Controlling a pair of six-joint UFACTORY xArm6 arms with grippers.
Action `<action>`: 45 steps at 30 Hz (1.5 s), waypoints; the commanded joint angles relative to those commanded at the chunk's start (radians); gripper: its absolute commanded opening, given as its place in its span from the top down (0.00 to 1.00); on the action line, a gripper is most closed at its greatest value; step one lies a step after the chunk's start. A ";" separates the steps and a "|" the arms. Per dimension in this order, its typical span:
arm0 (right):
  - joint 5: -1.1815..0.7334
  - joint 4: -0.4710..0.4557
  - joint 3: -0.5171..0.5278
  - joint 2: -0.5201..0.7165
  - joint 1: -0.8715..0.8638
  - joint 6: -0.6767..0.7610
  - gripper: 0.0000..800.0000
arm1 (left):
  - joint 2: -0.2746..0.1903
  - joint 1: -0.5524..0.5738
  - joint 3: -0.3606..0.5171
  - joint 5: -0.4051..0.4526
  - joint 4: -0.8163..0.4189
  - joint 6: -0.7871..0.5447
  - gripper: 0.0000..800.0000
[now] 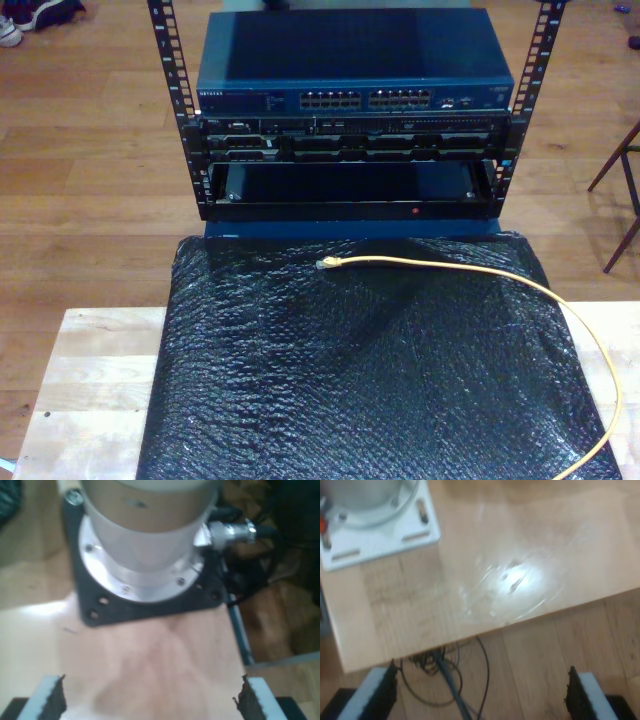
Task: Grab the cable and plug it in
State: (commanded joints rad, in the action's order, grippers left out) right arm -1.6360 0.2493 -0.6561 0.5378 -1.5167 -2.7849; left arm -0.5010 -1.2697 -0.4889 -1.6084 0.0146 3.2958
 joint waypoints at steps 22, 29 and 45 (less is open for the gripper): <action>-0.215 0.222 -0.212 -0.132 0.112 0.388 0.00 | 0.000 0.354 -0.130 -0.109 0.175 0.416 0.00; -0.216 0.281 -0.262 -0.130 0.232 0.526 0.00 | -0.002 0.480 -0.133 -0.117 0.199 0.551 0.00; -0.210 0.466 -0.310 -0.127 0.463 0.773 0.00 | 0.000 0.651 -0.133 -0.104 0.272 0.726 0.00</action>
State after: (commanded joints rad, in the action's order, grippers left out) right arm -1.8462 0.7158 -0.9661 0.4104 -1.0533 -2.0115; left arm -0.5010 -0.6191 -0.6224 -1.7127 0.2862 4.0215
